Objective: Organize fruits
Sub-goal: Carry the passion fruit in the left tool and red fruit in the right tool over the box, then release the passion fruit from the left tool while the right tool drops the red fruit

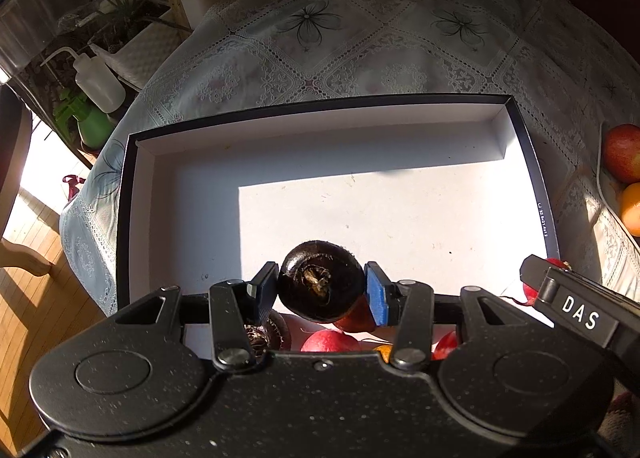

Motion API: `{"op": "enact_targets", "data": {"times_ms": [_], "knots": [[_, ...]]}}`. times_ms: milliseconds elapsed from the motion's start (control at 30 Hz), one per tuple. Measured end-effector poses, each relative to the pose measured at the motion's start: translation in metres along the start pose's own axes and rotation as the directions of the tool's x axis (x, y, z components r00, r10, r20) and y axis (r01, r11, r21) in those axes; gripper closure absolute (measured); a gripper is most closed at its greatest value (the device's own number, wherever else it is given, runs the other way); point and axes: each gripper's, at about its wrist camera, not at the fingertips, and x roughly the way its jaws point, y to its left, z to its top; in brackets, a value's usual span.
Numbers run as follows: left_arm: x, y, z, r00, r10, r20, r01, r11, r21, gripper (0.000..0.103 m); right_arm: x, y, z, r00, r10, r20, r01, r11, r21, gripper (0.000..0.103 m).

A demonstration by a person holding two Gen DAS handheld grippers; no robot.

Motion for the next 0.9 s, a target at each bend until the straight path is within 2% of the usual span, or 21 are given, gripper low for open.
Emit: {"op": "enact_targets", "data": {"times_ms": [233, 367, 533, 900], "knots": [[0.002, 0.002, 0.0, 1.0, -0.01, -0.011, 0.01, 1.0, 0.0, 0.05, 0.004, 0.0, 0.0, 1.0, 0.029, -0.007, -0.029, 1.0, 0.008, 0.065], [-0.004, 0.0, -0.001, 1.0, -0.008, 0.017, 0.008, 1.0, 0.014, 0.05, 0.002, 0.0, -0.001, 0.999, 0.047, -0.004, -0.047, 0.999, 0.015, 0.064], [-0.004, 0.0, -0.003, 1.0, 0.0, 0.011, 0.0, 1.0, 0.016, 0.049, -0.003, 0.001, -0.002, 1.0, 0.023, 0.019, -0.023, 1.0, -0.002, 0.065], [-0.009, 0.003, -0.018, 0.999, 0.037, 0.009, -0.037, 0.999, -0.001, 0.05, -0.011, 0.0, -0.007, 1.0, 0.021, 0.008, -0.021, 1.0, -0.022, 0.065]]}}
